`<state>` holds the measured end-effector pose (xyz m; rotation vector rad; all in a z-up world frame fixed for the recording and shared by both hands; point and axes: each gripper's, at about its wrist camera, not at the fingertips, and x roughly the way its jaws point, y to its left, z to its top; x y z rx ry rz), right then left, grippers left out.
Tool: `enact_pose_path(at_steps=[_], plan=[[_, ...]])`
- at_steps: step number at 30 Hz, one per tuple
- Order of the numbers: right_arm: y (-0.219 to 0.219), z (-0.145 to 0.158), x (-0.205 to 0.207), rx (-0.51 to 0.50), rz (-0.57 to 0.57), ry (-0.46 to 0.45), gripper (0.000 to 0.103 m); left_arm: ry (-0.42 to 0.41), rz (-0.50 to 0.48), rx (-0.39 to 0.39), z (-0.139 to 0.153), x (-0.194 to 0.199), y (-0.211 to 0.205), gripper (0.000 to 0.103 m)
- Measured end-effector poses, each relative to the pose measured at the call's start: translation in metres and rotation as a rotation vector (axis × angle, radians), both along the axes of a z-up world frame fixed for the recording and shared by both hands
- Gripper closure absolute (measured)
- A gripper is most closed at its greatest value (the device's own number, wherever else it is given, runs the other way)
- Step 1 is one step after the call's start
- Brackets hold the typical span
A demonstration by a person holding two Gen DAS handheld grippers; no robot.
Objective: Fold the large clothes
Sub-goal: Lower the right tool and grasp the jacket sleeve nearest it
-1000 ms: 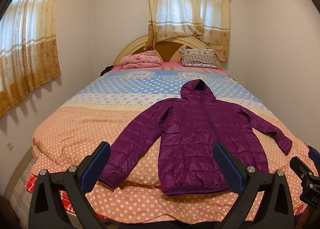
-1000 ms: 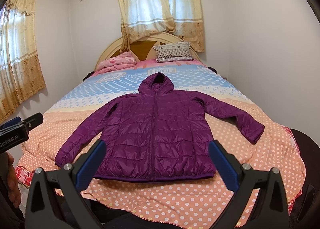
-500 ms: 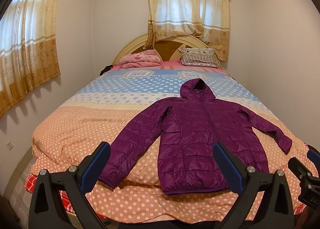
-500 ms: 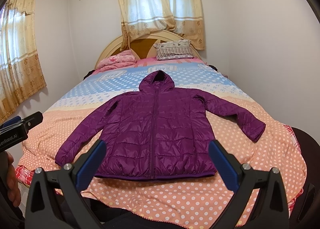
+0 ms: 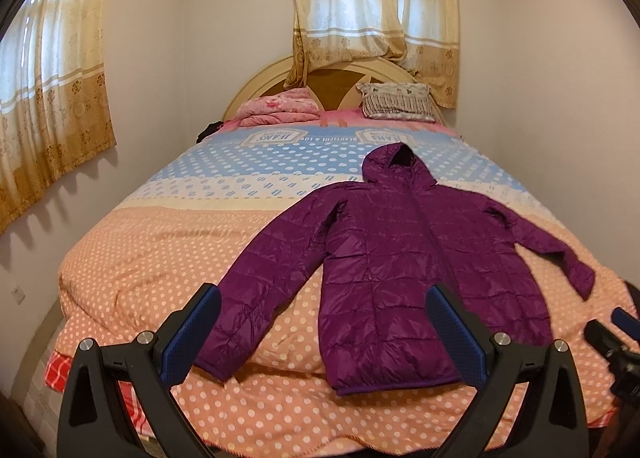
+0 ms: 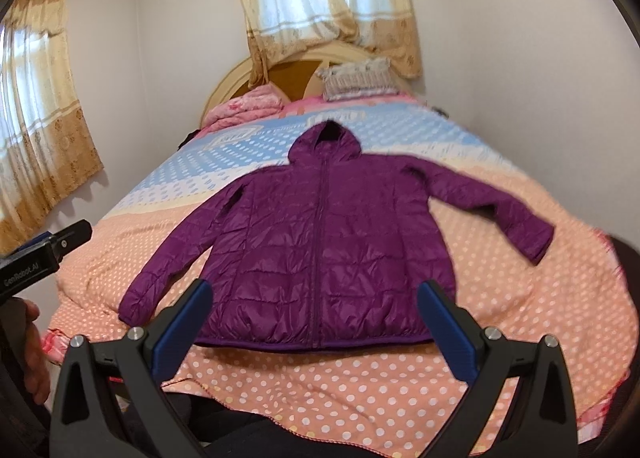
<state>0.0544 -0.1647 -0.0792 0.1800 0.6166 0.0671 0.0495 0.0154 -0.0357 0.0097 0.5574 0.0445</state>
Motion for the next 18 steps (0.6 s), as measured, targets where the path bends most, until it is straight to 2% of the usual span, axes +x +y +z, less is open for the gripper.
enact_pose_path(at_steps=[5,8,13,14,18], plan=[[-0.042,-0.025,0.029,0.022,-0.098,0.059,0.0,0.03,0.004,0.049,-0.024,0.047,-0.005,0.001],[-0.082,-0.042,0.051,0.049,-0.178,0.103,0.0,0.068,-0.012,0.058,-0.043,0.082,-0.011,0.001],[-0.148,-0.062,0.081,0.077,-0.332,0.16,0.0,0.076,-0.033,0.076,-0.064,0.134,-0.02,0.001],[-0.173,-0.068,0.091,0.109,-0.377,0.181,0.003,0.076,-0.034,0.081,-0.066,0.143,-0.021,0.001],[-0.235,-0.08,0.115,0.089,-0.526,0.219,0.013,0.076,-0.026,0.128,-0.081,0.19,-0.032,0.001]])
